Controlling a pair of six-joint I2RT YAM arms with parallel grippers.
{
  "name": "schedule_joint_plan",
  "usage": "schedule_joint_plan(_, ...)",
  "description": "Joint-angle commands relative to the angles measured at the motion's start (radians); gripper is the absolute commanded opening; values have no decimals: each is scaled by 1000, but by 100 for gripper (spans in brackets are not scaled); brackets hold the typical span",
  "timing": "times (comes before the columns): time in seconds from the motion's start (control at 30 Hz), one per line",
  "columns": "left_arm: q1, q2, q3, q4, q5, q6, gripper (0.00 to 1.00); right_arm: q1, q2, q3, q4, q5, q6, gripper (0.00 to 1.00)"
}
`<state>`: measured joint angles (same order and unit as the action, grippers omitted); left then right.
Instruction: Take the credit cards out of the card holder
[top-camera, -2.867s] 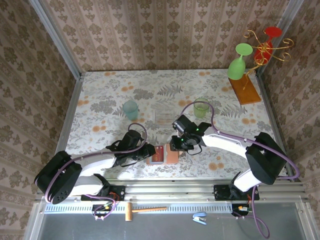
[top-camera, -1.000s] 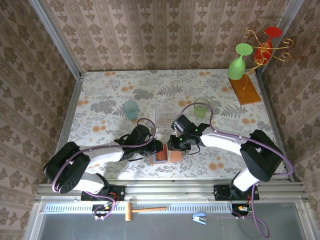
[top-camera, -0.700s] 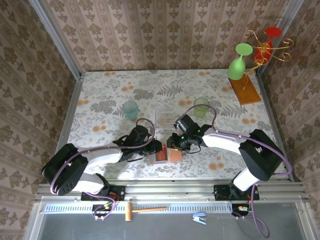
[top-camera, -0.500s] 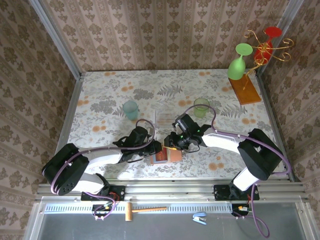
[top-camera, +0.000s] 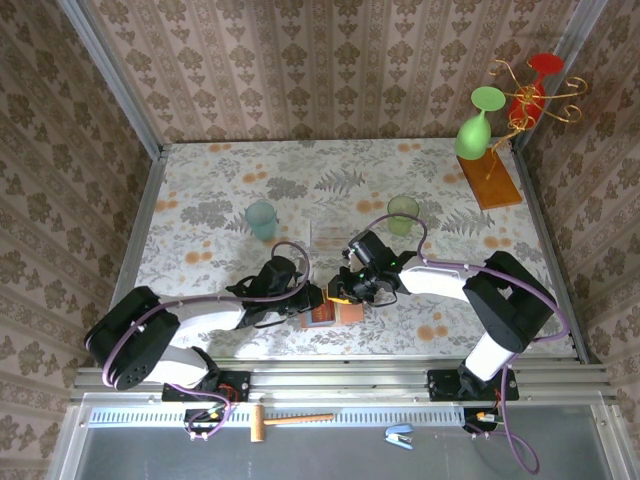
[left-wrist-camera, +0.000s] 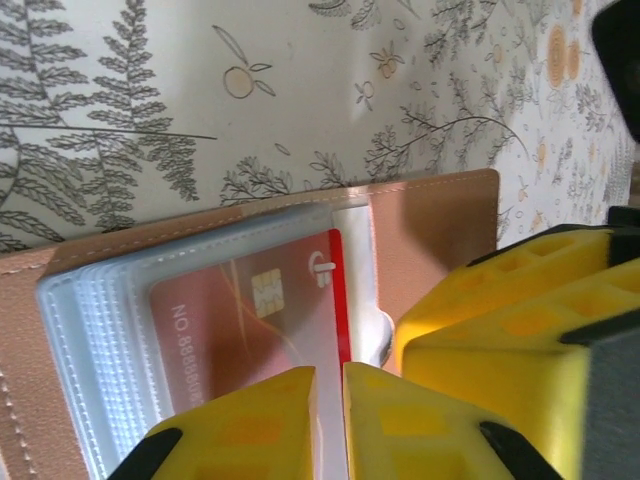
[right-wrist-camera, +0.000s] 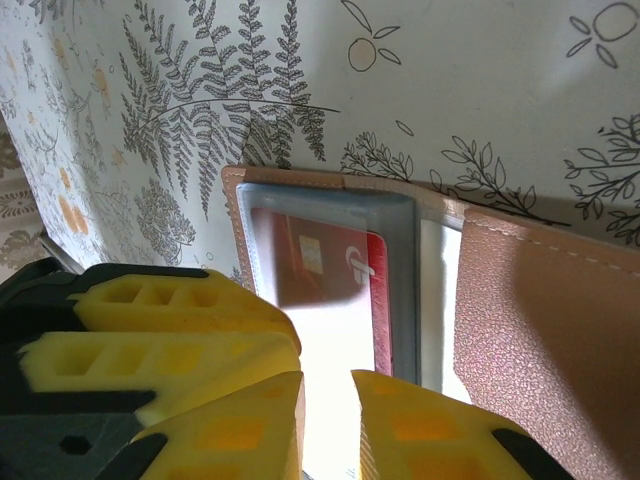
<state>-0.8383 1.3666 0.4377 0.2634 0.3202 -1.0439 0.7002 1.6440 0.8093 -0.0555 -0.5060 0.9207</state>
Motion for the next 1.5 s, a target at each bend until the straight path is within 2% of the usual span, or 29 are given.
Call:
schedule_joint_plan(0.0,-8,-37,-17,0,22,-1,15,-5,14,-11,-11,-22,7,18)
schedule_joint_plan(0.2,3,-11,-35,0,43,-3,15,-4,17,-16,4,-27,12,18)
schedule_joint_plan(0.9,13,-10,-56,-29,8,-8,12,-4,81,-10,53,-70,32,15)
schedule_joint_plan(1.17,12,-6,-59,-21,8,-20,12,-4,79,-12,-3,-23,12,26)
schedule_joint_plan(1.47,16,-1,-70,1,14,-28,11,-5,40,4,-76,49,-16,27)
